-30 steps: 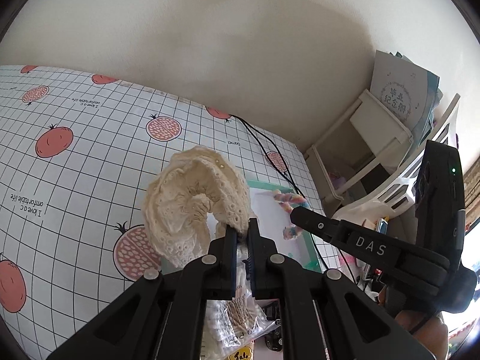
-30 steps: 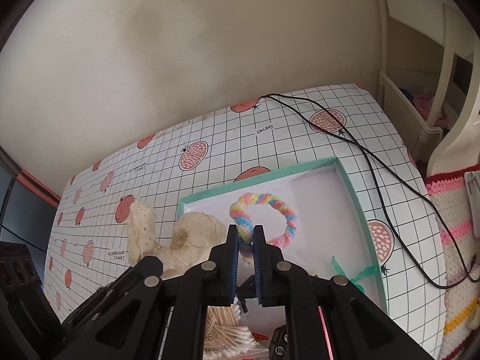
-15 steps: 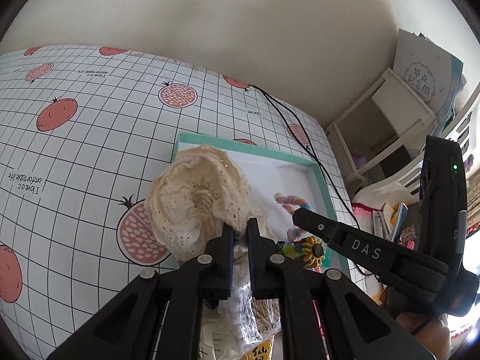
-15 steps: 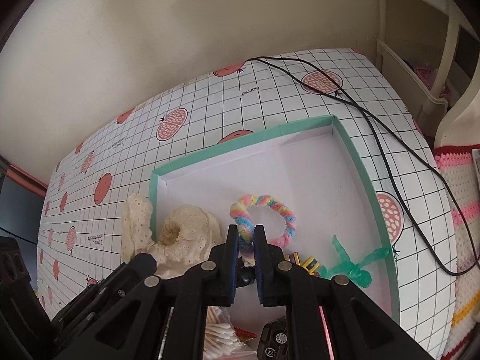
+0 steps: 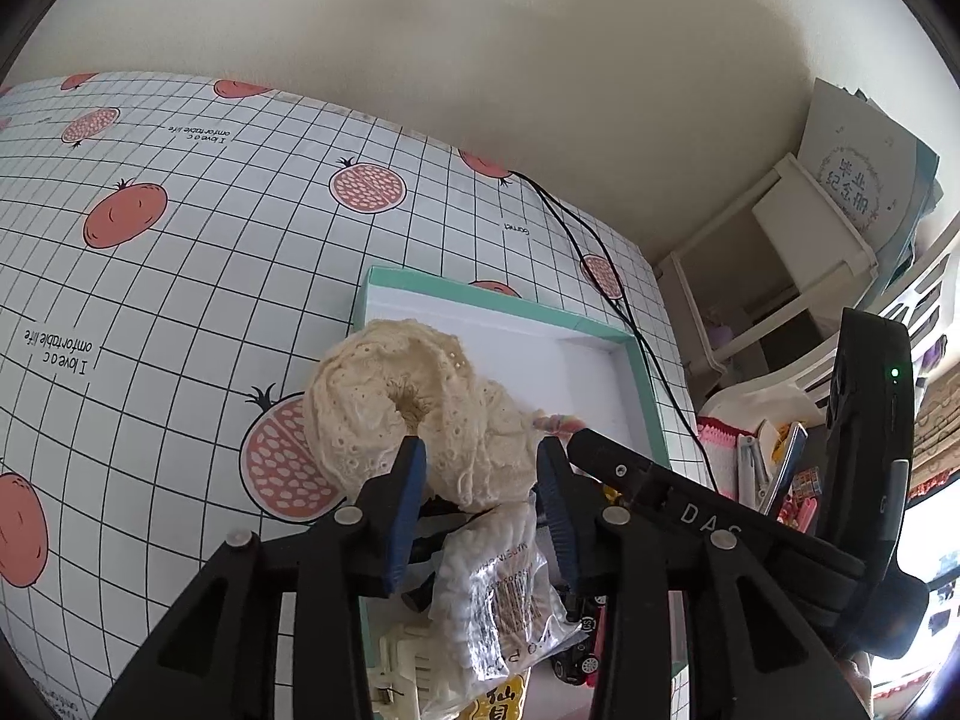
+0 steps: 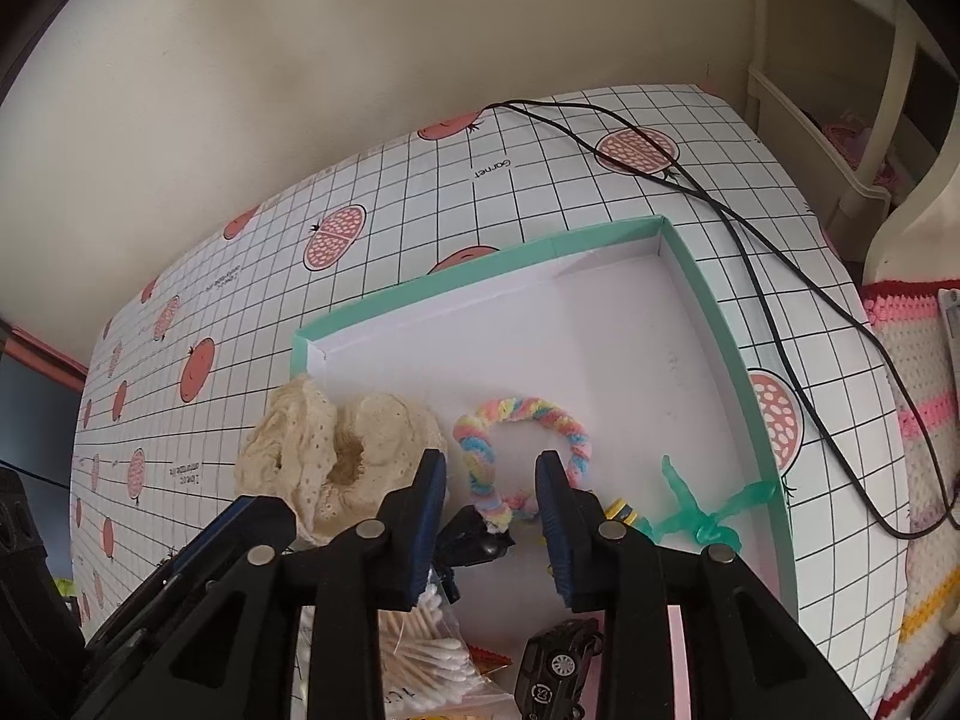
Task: Organize objects
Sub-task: 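Open the left tool to drop the scrunchies while the right tool releases the ring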
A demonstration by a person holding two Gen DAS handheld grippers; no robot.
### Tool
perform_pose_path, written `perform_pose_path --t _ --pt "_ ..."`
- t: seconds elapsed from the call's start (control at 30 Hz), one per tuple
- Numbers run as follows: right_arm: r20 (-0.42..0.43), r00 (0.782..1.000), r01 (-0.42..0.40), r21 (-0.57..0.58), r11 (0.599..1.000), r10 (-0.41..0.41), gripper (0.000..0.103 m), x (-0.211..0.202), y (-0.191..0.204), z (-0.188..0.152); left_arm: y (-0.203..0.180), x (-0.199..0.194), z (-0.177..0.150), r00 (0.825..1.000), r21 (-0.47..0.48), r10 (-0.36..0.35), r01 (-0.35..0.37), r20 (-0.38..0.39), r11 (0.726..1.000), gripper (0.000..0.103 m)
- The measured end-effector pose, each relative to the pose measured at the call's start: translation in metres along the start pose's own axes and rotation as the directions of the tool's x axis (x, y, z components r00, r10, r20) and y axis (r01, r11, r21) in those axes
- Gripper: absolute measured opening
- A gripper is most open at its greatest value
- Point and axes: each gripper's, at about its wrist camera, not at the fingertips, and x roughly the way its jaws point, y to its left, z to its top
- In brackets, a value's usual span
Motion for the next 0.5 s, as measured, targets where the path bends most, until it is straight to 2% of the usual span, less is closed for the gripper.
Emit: perform_pose_path --t 0.13,0.27,0.33,0.4,0.5 --pt "0.021 1.0 -0.005 -0.009 1.0 0.005 0.034 -0.011 0.004 0.002 -0.003 -0.012 0.005 1.0 -0.003 -0.005 0.005 0.027 1.0 0.041" --pt "0.039 0.999 -0.008 -0.02 1.0 0.009 0.035 -0.022 0.009 0.004 -0.003 -0.022 0.009 0.997 0.004 0.04 -0.04 0.066 0.999 0.048" --pt "0.051 0.999 -0.008 -0.025 1.0 0.009 0.043 -0.028 0.011 0.005 0.0 -0.024 0.01 0.994 -0.001 0.076 -0.076 0.075 0.997 0.052" --pt "0.06 0.998 -0.004 -0.031 1.0 0.006 0.05 -0.031 0.014 0.005 0.004 -0.025 0.012 0.99 -0.013 0.122 -0.122 0.073 0.993 0.061" --pt "0.063 0.998 -0.002 -0.041 0.999 0.005 0.062 -0.032 0.017 0.005 0.014 -0.023 0.013 0.98 -0.035 0.189 -0.187 0.063 0.982 0.063"
